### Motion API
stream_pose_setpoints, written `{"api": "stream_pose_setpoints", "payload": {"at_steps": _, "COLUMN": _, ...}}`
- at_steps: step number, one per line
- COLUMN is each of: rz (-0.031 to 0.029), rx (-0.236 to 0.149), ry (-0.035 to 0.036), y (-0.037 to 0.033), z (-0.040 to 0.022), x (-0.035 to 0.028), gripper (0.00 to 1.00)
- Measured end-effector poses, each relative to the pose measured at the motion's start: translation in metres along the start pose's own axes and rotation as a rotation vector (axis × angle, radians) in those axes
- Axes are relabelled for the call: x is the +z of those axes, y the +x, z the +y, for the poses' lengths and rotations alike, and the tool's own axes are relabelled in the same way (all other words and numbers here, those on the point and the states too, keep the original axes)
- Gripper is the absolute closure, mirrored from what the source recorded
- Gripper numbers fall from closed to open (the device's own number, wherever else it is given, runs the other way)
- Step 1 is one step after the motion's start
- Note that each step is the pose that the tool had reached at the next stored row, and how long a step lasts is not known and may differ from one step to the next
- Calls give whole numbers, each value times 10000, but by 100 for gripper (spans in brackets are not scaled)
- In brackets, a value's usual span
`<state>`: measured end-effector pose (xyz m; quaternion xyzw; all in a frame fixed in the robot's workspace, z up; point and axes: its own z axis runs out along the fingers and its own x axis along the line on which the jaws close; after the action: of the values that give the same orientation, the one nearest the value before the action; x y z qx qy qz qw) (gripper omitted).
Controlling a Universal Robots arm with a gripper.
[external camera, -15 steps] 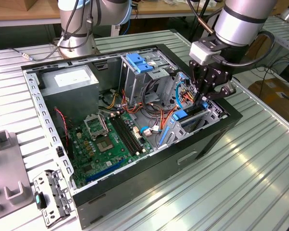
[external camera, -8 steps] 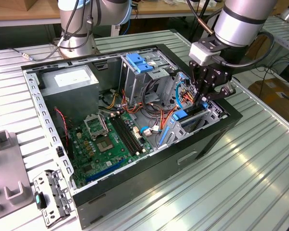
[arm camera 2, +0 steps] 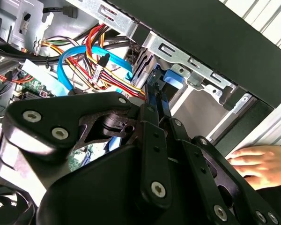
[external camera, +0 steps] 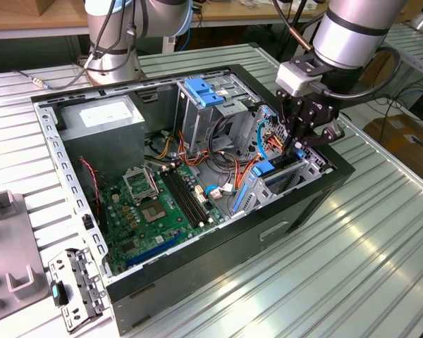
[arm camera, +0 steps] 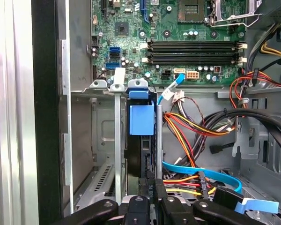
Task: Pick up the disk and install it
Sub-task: 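Insert the first disk wire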
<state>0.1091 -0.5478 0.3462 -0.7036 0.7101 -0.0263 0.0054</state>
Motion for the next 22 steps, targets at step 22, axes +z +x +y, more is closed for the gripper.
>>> {"api": "stream_pose_setpoints", "payload": {"at_steps": 22, "rz": 7, "rx": 121, "ry": -2, "y": 2, "z": 1, "x": -35, "gripper": 76}}
